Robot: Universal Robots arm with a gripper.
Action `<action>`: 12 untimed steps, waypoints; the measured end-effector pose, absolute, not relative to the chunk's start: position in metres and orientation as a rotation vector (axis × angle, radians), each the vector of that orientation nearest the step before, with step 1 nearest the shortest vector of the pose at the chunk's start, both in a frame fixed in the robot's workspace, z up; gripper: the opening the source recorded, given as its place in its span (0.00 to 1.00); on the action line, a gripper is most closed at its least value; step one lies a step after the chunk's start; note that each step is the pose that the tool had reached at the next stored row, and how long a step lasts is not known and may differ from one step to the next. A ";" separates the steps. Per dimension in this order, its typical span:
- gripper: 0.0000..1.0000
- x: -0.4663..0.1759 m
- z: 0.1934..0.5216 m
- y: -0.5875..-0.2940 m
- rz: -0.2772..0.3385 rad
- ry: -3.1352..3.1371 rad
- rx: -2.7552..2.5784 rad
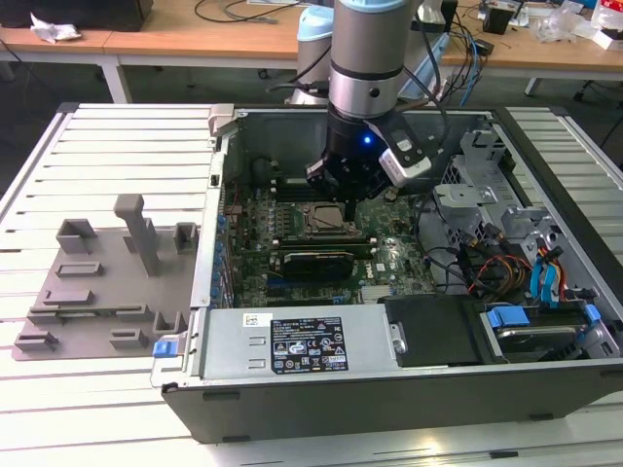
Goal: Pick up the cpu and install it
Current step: 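Install the second cpu locking lever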
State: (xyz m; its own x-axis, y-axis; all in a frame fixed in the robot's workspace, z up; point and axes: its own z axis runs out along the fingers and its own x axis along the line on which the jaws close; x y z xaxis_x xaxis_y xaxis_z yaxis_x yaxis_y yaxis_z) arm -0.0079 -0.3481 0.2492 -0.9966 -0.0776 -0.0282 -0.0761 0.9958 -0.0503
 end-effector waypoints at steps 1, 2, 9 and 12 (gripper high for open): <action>0.11 -0.008 0.249 -0.349 -0.077 3.108 -0.120; 0.11 -0.008 0.249 -0.349 -0.076 3.108 -0.120; 0.11 -0.008 0.245 -0.353 -0.077 3.108 -0.120; 0.11 -0.008 0.244 -0.358 -0.061 3.108 -0.120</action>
State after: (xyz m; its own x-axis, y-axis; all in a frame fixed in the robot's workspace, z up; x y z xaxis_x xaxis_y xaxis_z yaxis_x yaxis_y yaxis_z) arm -0.0083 -0.3578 0.2438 -0.9966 -0.0774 -0.0291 -0.0762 0.9963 -0.0401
